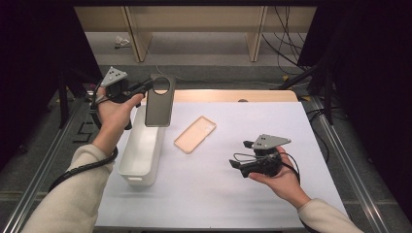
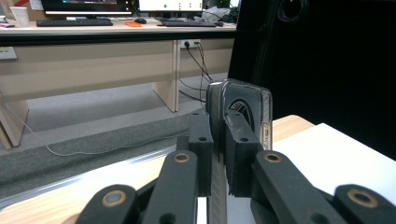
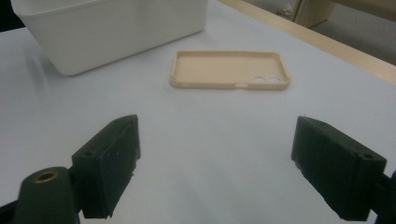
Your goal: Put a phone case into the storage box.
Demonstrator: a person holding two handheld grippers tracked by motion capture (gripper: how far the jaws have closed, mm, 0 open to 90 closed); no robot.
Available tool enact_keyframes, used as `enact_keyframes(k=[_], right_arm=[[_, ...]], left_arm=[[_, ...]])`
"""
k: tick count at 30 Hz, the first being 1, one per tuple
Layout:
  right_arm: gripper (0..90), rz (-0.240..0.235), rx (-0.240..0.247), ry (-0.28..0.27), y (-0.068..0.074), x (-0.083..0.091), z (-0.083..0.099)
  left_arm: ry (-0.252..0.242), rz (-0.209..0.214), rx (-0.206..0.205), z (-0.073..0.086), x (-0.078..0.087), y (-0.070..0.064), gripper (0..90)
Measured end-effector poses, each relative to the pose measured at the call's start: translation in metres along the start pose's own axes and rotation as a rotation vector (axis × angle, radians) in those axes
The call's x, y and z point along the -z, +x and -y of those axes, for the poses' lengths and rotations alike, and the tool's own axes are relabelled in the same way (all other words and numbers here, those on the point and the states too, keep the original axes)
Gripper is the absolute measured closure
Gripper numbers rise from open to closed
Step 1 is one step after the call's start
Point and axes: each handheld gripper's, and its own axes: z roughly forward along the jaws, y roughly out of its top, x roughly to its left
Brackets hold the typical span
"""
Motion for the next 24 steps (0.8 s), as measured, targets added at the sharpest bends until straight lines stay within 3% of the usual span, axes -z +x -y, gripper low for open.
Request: enact_keyframes(k=[24], right_arm=[[16.3,0.001,-0.009,-0.010,-0.001,0.001,0.000]], left_arm=[[0.005,-0.031,0.006,0.000,-0.006,0.027,82.4]])
